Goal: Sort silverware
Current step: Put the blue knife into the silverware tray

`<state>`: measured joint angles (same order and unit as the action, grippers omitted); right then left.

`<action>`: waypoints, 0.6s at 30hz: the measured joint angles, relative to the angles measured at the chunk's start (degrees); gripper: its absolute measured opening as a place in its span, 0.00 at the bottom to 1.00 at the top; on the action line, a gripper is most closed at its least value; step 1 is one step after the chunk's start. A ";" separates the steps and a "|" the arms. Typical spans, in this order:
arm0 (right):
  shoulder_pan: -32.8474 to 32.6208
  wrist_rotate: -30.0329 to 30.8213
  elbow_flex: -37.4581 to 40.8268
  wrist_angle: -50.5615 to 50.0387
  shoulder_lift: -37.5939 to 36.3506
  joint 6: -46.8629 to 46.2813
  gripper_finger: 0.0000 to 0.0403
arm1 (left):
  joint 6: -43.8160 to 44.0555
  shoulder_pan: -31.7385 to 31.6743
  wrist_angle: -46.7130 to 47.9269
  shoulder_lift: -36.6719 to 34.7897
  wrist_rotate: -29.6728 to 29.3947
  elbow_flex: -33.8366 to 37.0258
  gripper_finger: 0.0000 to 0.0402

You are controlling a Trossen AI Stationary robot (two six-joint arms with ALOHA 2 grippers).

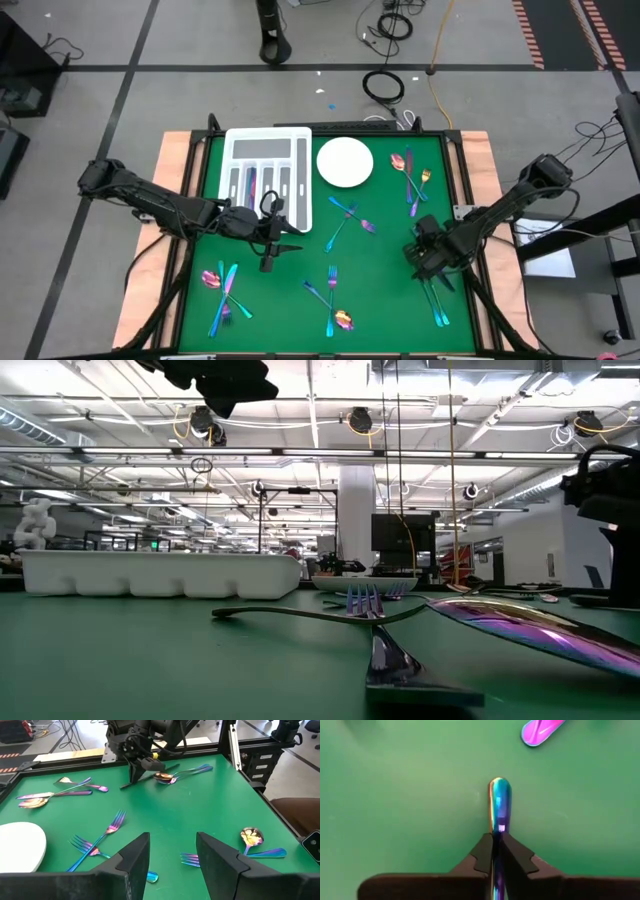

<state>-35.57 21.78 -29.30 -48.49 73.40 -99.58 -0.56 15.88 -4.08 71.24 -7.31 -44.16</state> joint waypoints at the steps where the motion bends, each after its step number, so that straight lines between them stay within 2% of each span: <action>1: 0.00 0.20 0.00 -0.52 -0.52 -0.11 0.03 | 0.00 0.00 0.00 0.00 0.00 0.00 0.41; 18: -0.04 0.43 -0.20 -3.49 -1.42 -1.34 0.01 | -0.20 0.00 0.04 0.00 -0.01 0.00 0.41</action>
<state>-35.62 22.22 -29.50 -51.99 71.99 -100.93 -0.75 15.88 -4.03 71.24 -7.32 -44.16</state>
